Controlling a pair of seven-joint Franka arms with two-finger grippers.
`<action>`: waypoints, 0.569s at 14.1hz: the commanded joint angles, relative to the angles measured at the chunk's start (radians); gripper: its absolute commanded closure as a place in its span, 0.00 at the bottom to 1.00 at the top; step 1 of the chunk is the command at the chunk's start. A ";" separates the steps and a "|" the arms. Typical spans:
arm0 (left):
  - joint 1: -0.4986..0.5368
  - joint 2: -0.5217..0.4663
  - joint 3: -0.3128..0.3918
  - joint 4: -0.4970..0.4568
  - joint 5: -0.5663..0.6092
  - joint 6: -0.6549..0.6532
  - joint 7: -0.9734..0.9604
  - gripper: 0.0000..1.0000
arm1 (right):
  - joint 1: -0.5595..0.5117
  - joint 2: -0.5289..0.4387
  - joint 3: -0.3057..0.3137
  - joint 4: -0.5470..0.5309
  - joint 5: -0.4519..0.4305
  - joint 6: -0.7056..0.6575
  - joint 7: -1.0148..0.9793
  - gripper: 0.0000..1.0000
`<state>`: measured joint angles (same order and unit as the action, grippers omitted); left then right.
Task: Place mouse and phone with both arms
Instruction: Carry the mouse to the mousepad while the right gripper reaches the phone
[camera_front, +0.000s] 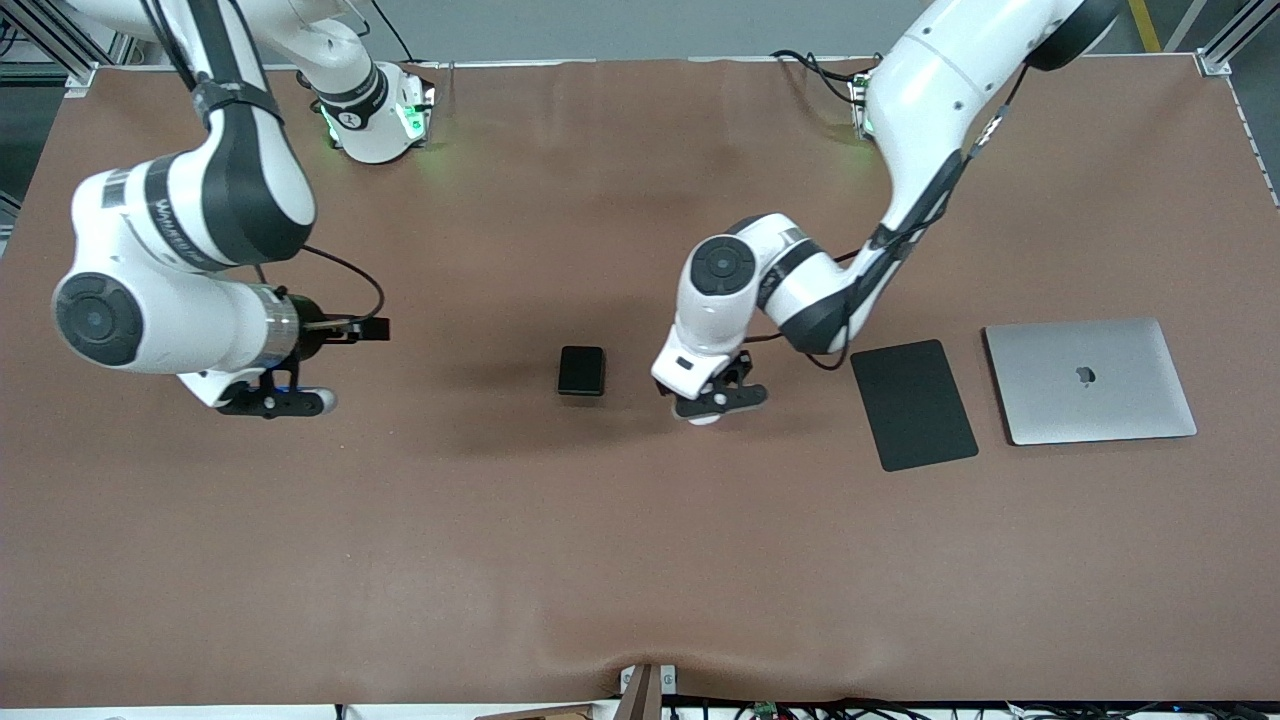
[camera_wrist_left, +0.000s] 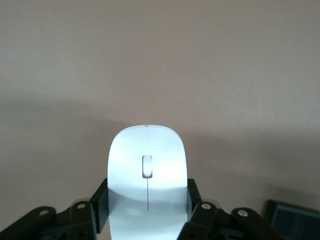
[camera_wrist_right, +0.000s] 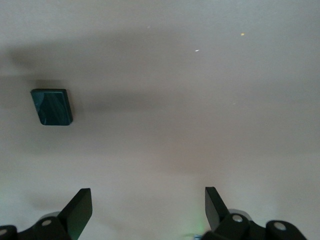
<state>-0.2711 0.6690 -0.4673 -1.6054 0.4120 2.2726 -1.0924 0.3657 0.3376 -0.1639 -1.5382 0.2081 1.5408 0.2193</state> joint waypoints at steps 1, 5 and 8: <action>0.209 -0.087 -0.109 -0.135 0.017 0.002 0.098 1.00 | 0.057 0.026 -0.006 0.000 0.023 0.048 0.074 0.00; 0.450 -0.202 -0.169 -0.283 0.018 -0.001 0.349 1.00 | 0.099 0.057 -0.006 0.001 0.037 0.100 0.135 0.00; 0.555 -0.229 -0.169 -0.349 0.025 -0.001 0.439 1.00 | 0.146 0.087 -0.008 0.001 0.037 0.149 0.143 0.00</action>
<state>0.2310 0.4997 -0.6201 -1.8704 0.4121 2.2656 -0.6795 0.4779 0.4046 -0.1624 -1.5404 0.2265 1.6603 0.3409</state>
